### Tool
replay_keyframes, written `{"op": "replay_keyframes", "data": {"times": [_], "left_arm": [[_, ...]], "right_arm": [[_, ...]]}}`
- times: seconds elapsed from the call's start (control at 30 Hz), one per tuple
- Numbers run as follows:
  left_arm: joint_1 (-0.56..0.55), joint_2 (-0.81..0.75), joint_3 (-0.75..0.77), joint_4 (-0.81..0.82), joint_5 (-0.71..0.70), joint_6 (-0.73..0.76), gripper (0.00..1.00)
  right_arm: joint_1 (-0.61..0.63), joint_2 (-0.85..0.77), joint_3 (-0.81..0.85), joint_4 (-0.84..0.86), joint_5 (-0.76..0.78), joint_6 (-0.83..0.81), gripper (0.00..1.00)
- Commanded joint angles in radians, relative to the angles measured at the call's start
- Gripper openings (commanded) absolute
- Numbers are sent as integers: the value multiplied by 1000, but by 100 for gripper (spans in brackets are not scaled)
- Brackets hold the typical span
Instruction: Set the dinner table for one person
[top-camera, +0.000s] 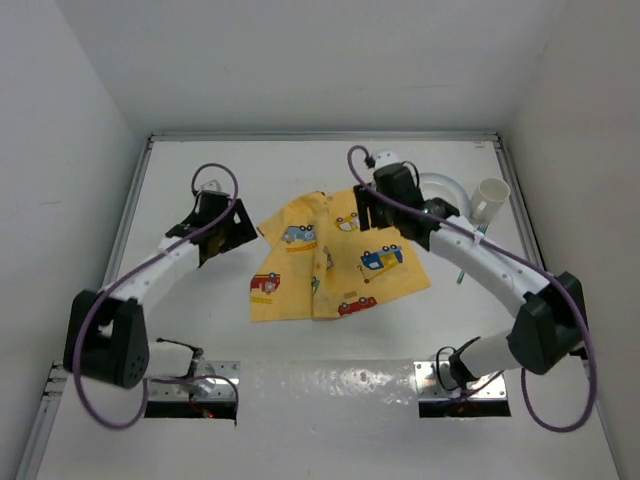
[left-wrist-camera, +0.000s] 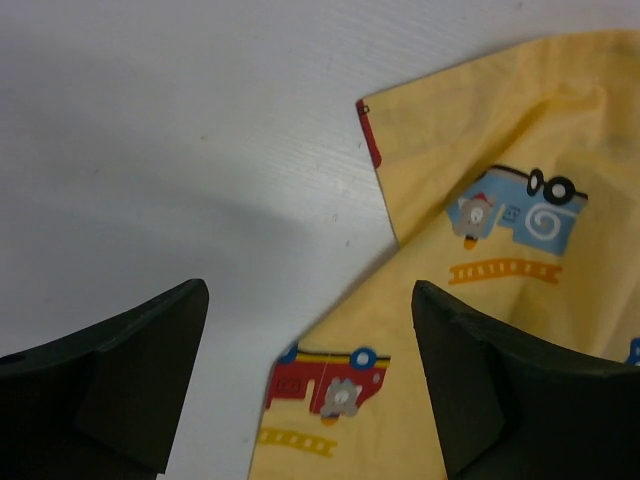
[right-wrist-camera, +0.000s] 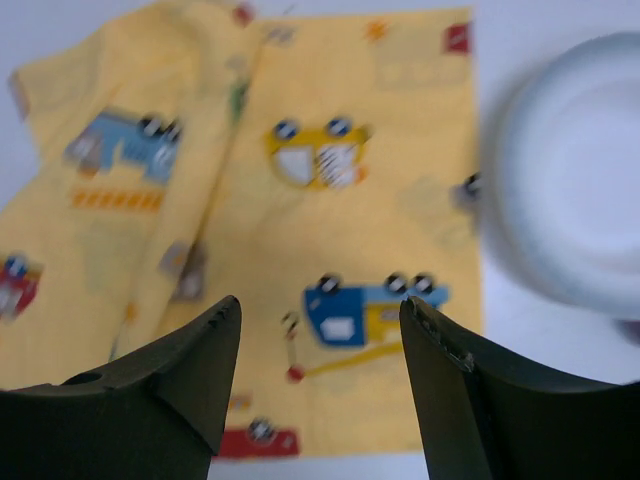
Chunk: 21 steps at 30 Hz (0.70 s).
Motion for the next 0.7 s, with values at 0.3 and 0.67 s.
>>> {"op": "replay_keyframes", "data": {"times": [0.3, 0.67], "left_arm": [[-6, 499, 277, 248, 1, -77, 70], [-11, 726, 418, 196, -31, -33, 74]], "right_arm": [[-227, 385, 222, 43, -273, -101, 56], [-227, 421, 200, 9, -276, -82, 62]]}}
